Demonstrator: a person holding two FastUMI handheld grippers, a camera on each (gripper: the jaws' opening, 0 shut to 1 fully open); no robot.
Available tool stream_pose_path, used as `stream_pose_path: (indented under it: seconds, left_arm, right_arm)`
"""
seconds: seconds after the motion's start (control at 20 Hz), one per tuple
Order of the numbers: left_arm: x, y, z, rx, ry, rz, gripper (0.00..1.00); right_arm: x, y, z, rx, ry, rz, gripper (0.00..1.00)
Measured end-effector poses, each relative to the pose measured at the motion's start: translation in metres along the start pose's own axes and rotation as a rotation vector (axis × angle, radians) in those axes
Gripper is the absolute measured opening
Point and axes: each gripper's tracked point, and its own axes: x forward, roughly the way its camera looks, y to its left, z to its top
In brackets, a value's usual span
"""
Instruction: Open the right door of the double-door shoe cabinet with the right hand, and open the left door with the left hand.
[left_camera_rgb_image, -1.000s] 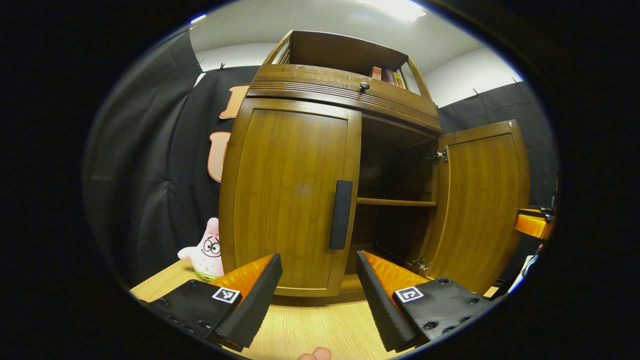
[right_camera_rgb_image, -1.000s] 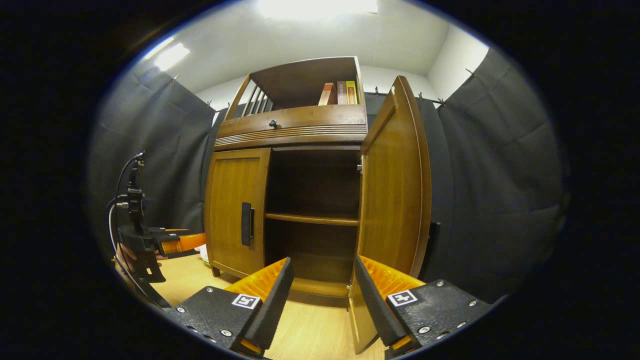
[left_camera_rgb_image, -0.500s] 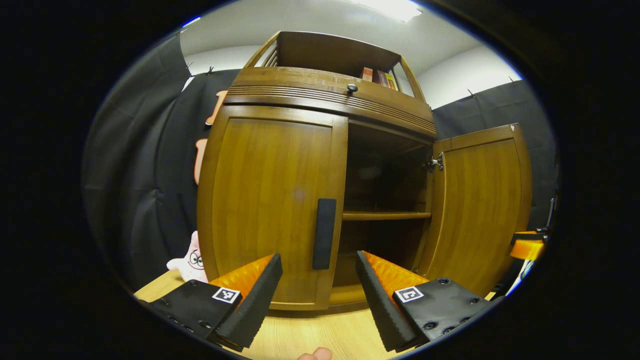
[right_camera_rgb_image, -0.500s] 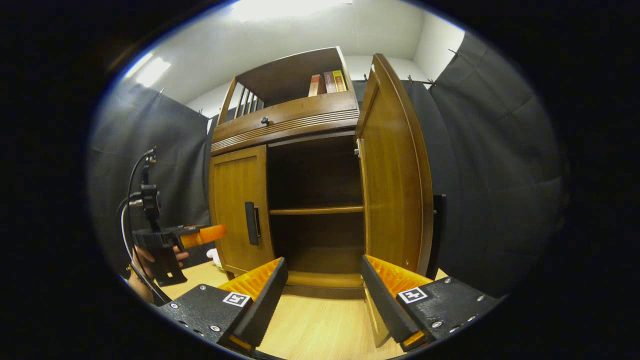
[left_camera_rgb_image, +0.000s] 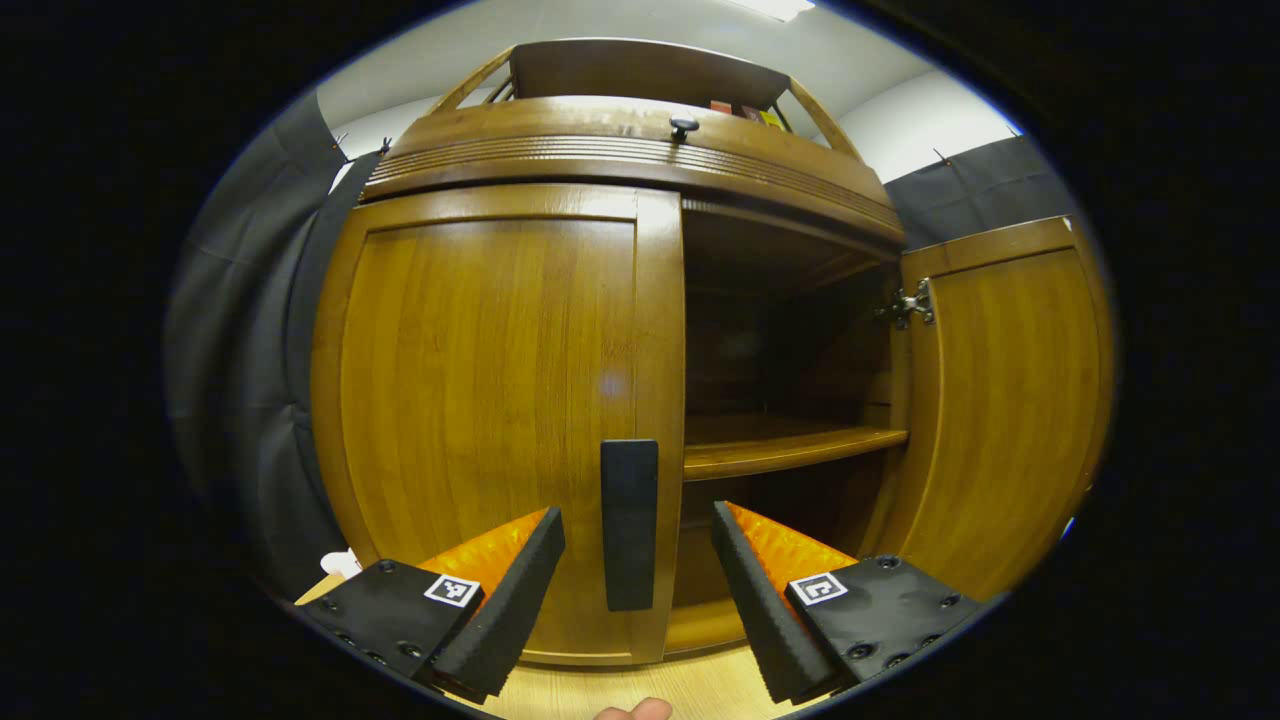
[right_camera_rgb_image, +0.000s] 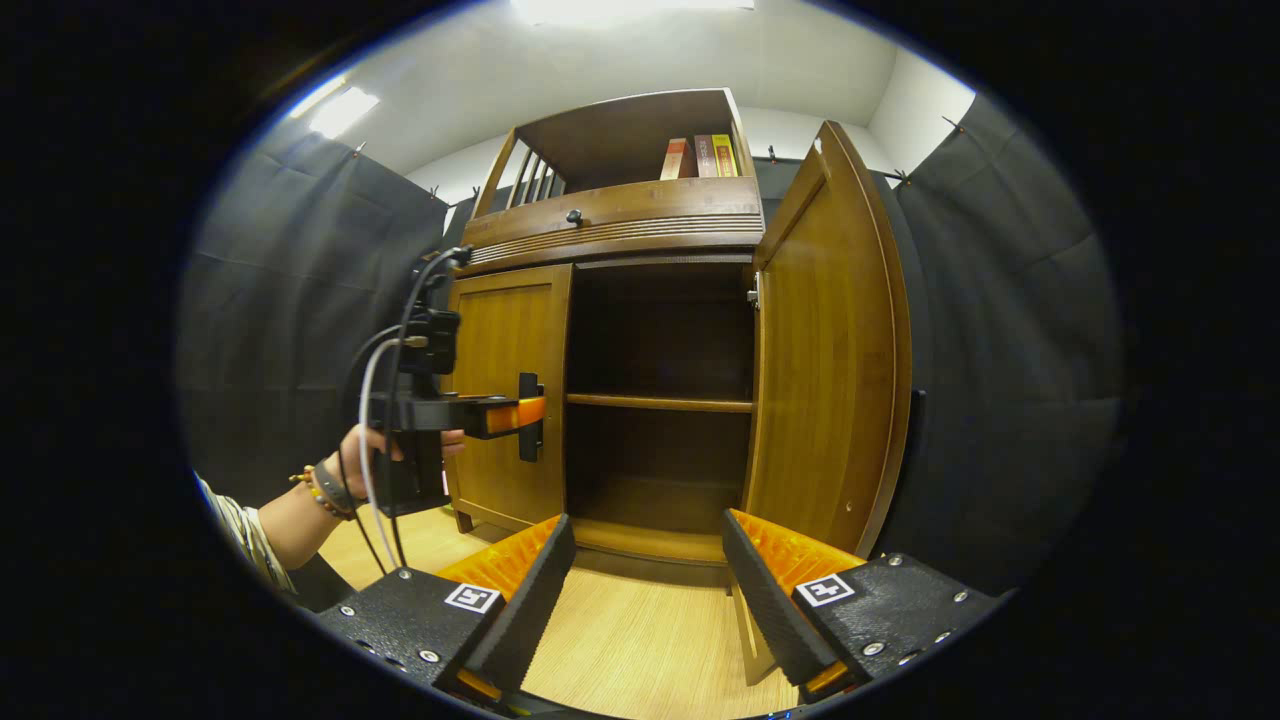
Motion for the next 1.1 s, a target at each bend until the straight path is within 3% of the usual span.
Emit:
stream_pose_path:
  seconds: [0.25, 0.45, 0.65, 0.8, 1.1]
  left_arm:
    - [0.025, 0.009, -0.012, -0.049, 0.037, 0.011, 0.92]
    - [0.03, 0.019, -0.005, 0.019, 0.017, 0.059, 0.92]
    - [0.031, 0.021, -0.003, 0.052, 0.023, 0.073, 0.73]
    - [0.033, 0.005, -0.007, 0.017, 0.041, 0.016, 0.58]
    - [0.024, 0.007, -0.007, 0.037, 0.054, 0.05, 0.34]
  right_arm:
    - [-0.007, -0.002, -0.008, -0.005, 0.019, -0.01, 0.92]
    - [-0.01, -0.003, -0.008, -0.022, 0.013, -0.018, 0.92]
    - [-0.011, -0.001, -0.009, -0.032, 0.014, -0.021, 0.92]
    - [-0.014, -0.001, -0.011, -0.027, 0.015, -0.022, 0.92]
    - [-0.019, -0.007, -0.018, -0.047, 0.029, -0.045, 0.92]
